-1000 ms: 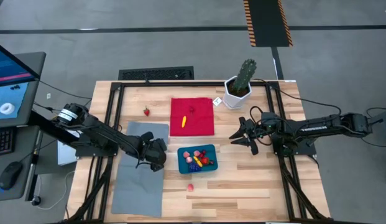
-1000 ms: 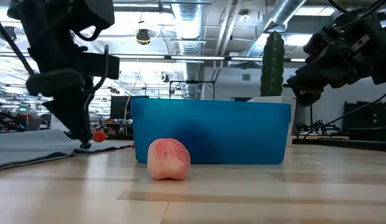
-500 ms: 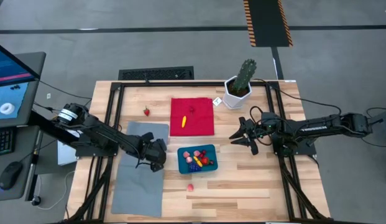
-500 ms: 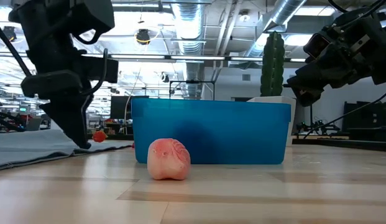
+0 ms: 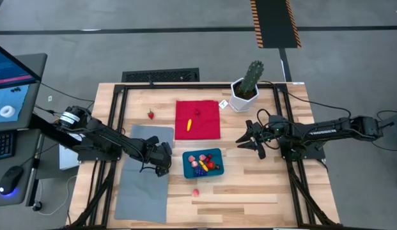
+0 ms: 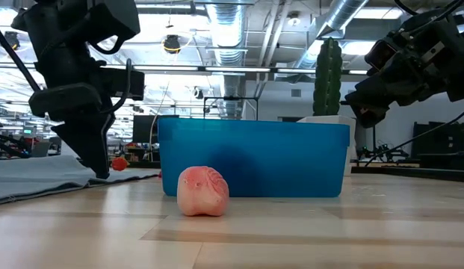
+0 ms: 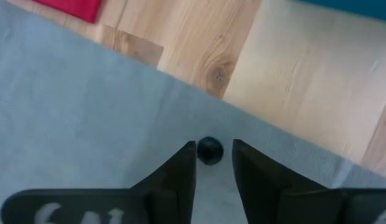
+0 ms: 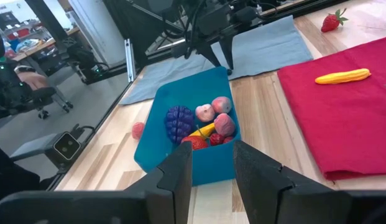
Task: Pick and placing Produce into tupperware
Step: Put the blueberry into the blue bin
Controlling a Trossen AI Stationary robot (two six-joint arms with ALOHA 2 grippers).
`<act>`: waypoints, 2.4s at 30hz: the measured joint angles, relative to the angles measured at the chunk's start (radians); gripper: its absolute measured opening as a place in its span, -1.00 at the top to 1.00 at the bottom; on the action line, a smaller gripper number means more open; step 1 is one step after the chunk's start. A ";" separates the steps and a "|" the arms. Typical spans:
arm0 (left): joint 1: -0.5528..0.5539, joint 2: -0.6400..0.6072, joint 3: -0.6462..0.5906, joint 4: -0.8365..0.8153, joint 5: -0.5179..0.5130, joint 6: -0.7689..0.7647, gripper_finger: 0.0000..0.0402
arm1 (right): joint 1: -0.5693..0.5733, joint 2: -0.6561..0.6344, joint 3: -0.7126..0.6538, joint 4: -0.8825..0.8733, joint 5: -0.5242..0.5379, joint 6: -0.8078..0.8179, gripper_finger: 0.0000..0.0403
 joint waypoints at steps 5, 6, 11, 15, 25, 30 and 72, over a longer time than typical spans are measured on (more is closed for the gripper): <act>0.002 0.000 0.000 0.006 0.017 0.006 0.72 | 0.000 0.000 0.000 0.000 0.000 0.000 0.30; 0.003 0.000 -0.002 0.009 0.016 0.005 0.75 | 0.000 0.000 0.000 0.000 0.000 0.000 0.30; 0.016 -0.005 -0.032 0.030 0.015 -0.012 0.90 | 0.000 0.000 0.000 0.000 0.000 0.000 0.30; 0.015 -0.004 -0.036 0.047 0.006 0.015 0.96 | 0.000 0.000 0.000 0.000 0.000 0.000 0.31; 0.003 0.002 0.006 -0.011 -0.011 0.090 1.00 | 0.000 0.000 0.000 0.000 0.000 0.000 0.30; 0.003 0.002 0.042 -0.070 -0.019 0.111 1.00 | 0.000 0.000 0.000 0.000 0.000 0.000 0.31; 0.047 0.034 0.047 -0.093 0.041 0.149 0.21 | 0.000 0.000 -0.001 0.000 0.003 0.000 0.31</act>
